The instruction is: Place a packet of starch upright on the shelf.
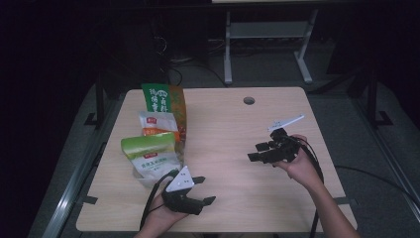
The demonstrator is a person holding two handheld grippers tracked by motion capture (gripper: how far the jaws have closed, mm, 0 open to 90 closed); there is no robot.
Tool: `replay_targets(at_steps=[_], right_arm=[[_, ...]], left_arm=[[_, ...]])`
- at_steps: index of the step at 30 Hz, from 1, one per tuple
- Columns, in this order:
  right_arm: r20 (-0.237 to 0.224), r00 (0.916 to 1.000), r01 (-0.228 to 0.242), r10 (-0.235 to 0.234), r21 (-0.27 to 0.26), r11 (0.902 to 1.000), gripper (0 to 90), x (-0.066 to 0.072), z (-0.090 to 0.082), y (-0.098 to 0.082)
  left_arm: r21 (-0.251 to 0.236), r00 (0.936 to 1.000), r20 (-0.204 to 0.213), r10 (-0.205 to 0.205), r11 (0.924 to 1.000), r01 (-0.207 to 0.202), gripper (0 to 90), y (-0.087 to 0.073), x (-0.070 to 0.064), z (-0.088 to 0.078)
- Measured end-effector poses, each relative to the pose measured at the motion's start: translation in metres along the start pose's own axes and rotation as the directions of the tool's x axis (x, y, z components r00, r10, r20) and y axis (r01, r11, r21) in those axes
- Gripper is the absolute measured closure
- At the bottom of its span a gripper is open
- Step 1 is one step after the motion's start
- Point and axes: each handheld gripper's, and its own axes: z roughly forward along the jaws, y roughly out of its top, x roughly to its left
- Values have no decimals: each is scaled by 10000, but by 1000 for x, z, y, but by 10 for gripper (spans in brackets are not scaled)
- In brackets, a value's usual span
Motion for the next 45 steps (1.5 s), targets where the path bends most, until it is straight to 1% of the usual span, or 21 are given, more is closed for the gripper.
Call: replay_targets(at_steps=[6, 8, 10, 12, 15, 22, 24, 27, 29, 30, 32, 35, 39, 45], right_arm=[[87, 9996, -254, 255, -41, 9997, 393, -4, -6, -14], [95, 9996, -269, 269, -19, 9996, 393, -6, -7, -19], [98, 9992, -387, 387, 30, 9992, 392, -7, -7, -23], [159, 9991, -397, 396, 34, 9992, 390, -8, -9, -28], [139, 9986, -508, 509, -87, 9987, 389, -10, -11, -34], [211, 9968, -773, 777, -162, 9969, 389, -14, -16, -50], [166, 9961, -860, 863, -192, 9961, 389, -15, -17, -54], [129, 9952, -971, 974, -218, 9950, 387, -15, -19, -60], [129, 9951, -978, 981, -201, 9950, 386, -15, -19, -64], [117, 9939, -1099, 1101, -167, 9938, 385, -14, -19, -66], [109, 9944, -1050, 1052, -193, 9943, 385, -15, -20, -70], [116, 9928, -1189, 1191, -189, 9927, 385, -14, -22, -77], [146, 9926, -1204, 1209, -309, 9922, 384, -13, -25, -86], [145, 9895, -1430, 1439, -532, 9883, 384, -12, -28, -100]], left_arm=[[-32, 10000, 26, -14, 10000, 14, 291, -1, -1, 2], [4, 10000, 29, -10, 10000, 10, 291, -1, -1, 3], [1, 10000, 27, -1, 10000, 1, 291, -1, -1, 3], [14, 10000, 26, 8, 10000, -8, 291, -1, -1, 3], [13, 10000, 32, -4, 10000, 4, 291, -1, -1, 3], [-18, 10000, 41, -46, 10000, 46, 292, -1, -2, 4], [40, 10000, 50, -12, 10000, 12, 291, -2, -2, 4], [116, 9999, 44, 130, 9998, -131, 291, -2, -1, 5], [103, 10000, 56, 22, 9999, -22, 291, -2, -2, 5], [101, 10000, 55, 3, 9999, -3, 291, -2, -2, 5], [110, 10000, 57, 4, 9999, -4, 291, -2, -2, 5], [117, 10000, 70, -18, 9999, 17, 291, -2, -2, 5], [116, 10000, 79, -31, 9999, 30, 291, -3, -2, 5], [168, 9999, 101, -14, 9999, 12, 292, -3, -2, 6]])
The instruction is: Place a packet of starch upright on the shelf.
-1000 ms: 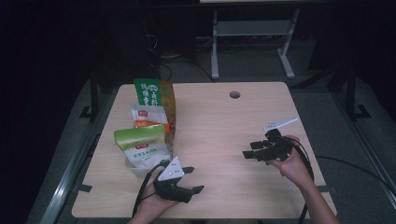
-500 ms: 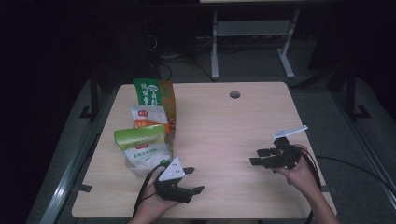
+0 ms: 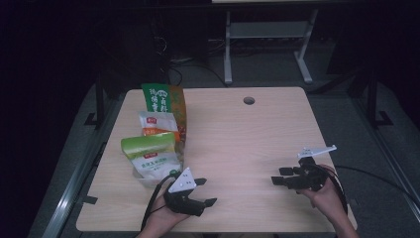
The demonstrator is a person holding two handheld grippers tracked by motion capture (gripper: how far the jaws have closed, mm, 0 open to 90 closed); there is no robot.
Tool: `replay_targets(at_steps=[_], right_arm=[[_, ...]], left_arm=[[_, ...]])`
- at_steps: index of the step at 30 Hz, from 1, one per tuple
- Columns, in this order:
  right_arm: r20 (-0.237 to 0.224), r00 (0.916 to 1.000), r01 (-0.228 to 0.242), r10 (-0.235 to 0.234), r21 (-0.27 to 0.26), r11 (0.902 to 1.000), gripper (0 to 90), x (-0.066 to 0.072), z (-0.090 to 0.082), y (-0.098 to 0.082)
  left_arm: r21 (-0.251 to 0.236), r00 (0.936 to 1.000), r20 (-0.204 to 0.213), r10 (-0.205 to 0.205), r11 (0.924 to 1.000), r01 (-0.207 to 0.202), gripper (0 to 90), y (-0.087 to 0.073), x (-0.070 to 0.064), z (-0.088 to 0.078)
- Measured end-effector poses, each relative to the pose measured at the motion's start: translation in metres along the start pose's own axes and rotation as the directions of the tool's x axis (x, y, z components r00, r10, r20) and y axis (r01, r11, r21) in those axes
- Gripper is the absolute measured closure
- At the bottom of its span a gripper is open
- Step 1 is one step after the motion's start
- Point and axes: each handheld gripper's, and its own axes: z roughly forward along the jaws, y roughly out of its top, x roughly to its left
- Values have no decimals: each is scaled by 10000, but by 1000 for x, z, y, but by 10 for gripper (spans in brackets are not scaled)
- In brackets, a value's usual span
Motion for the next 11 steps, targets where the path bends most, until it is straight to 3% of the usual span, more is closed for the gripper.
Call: replay_targets(at_steps=[7, 11], right_arm=[[-24, 9999, -122, 122, -246, 9996, 383, 4, -4, -17], [227, 9997, -71, 84, -596, 9982, 363, 10, -8, -24]], left_arm=[[37, 10000, 19, -10, 10000, 10, 291, -1, 0, 1], [47, 9999, 116, -1, 10000, 0, 291, -1, -1, 2]])
